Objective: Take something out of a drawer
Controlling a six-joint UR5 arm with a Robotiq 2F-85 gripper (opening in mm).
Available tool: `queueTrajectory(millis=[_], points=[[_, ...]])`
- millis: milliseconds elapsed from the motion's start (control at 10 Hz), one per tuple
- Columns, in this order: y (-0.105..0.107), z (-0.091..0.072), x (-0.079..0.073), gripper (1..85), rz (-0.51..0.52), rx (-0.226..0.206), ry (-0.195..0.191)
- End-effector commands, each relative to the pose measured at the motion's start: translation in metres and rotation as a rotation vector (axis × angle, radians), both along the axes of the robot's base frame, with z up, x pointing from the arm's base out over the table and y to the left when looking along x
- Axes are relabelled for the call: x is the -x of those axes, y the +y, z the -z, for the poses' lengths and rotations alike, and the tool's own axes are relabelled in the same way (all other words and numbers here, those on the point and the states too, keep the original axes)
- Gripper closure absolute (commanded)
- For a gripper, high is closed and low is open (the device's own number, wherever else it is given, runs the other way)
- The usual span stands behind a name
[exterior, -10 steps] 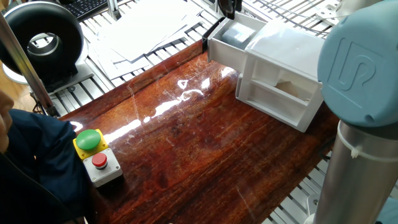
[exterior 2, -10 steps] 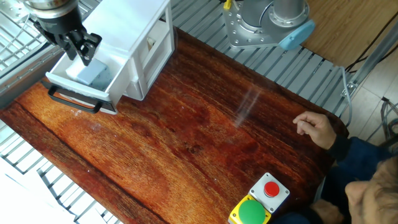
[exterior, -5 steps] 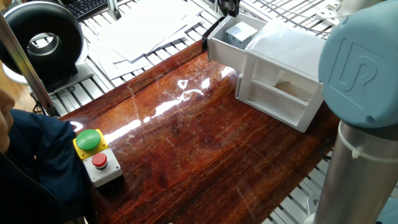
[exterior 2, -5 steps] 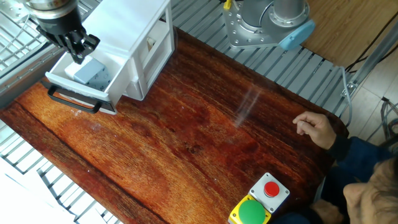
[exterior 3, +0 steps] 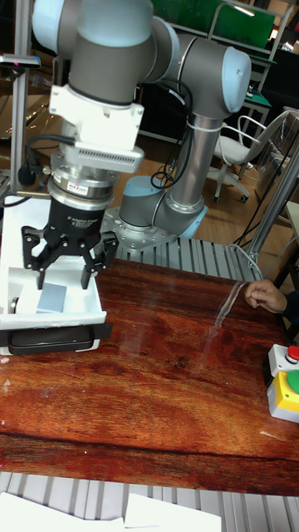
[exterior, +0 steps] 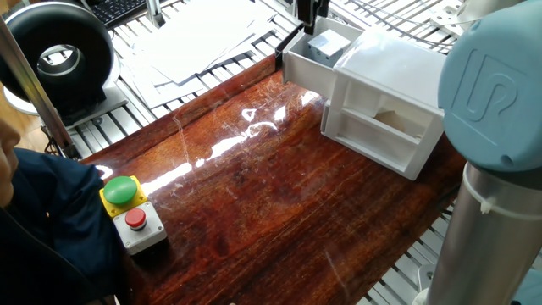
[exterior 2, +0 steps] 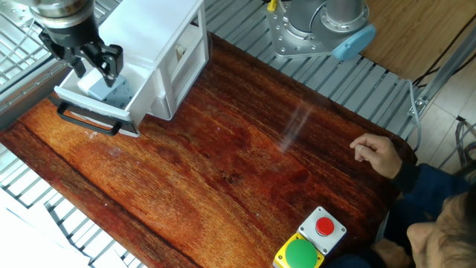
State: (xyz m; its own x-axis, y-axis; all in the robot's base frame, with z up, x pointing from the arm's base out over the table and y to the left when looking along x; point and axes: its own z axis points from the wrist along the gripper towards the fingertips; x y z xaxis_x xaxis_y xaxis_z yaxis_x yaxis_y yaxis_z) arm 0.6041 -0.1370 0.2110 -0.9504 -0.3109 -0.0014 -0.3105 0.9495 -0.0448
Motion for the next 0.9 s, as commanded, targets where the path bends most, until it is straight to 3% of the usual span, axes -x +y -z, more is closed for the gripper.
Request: queueTrajectory(millis=[0,200,800], points=[[-0.008,0.014,0.000,19.0,0.088,-0.018,-0.008],[-0.012,0.022,0.005,19.3,0.127,-0.019,0.012],[-0.015,0.032,-0.002,18.7,0.219,-0.046,-0.019]])
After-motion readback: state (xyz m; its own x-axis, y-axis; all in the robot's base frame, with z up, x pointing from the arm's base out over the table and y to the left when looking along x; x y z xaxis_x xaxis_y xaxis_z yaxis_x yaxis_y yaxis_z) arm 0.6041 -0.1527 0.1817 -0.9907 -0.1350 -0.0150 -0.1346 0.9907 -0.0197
